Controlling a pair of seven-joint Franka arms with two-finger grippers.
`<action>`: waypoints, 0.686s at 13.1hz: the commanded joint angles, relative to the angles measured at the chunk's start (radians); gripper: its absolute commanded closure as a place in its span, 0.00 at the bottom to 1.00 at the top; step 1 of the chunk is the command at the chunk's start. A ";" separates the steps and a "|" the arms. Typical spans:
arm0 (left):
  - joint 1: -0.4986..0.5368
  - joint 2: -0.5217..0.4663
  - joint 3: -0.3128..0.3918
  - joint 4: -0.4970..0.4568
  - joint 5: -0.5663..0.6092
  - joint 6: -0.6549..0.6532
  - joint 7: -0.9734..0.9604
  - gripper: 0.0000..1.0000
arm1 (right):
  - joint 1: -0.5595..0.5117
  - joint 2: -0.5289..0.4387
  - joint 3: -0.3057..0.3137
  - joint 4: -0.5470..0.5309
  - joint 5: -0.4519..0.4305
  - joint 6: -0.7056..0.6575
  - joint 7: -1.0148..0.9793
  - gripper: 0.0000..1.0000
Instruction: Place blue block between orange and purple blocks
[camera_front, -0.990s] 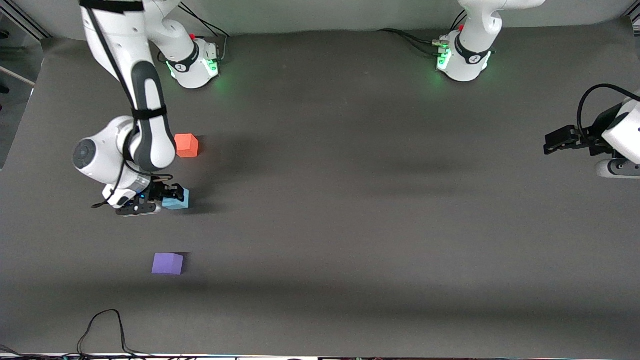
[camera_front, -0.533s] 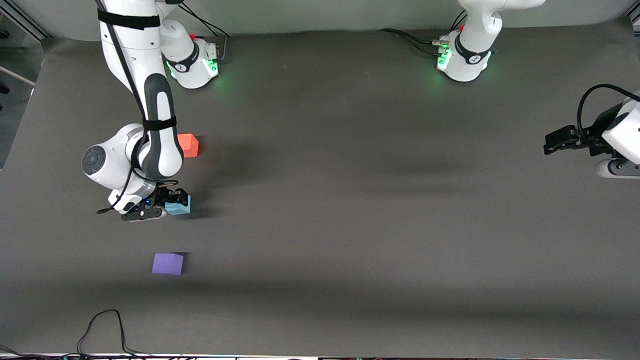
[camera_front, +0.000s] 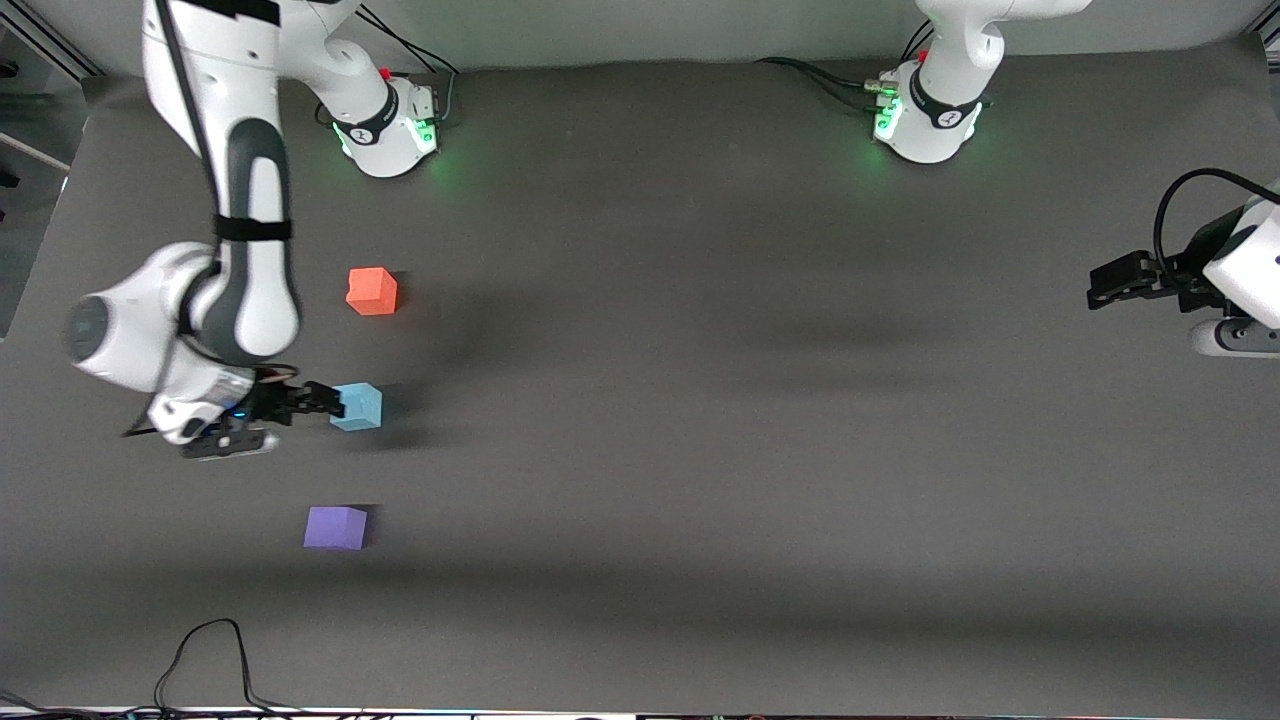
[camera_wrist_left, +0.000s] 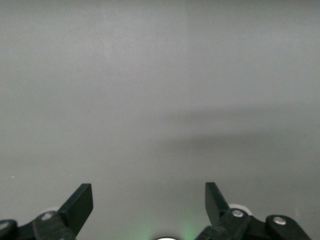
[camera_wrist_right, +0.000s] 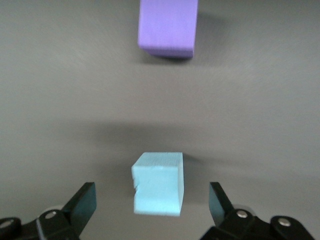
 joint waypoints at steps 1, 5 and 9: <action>-0.012 -0.006 0.005 -0.006 0.010 0.015 -0.008 0.00 | 0.169 -0.035 -0.212 0.137 -0.051 -0.165 0.136 0.00; -0.012 -0.006 0.005 -0.006 0.010 0.015 -0.008 0.00 | 0.412 -0.035 -0.496 0.185 -0.053 -0.294 0.175 0.00; -0.012 -0.006 0.005 -0.006 0.010 0.015 -0.008 0.00 | 0.046 -0.024 -0.183 0.494 -0.123 -0.546 0.251 0.00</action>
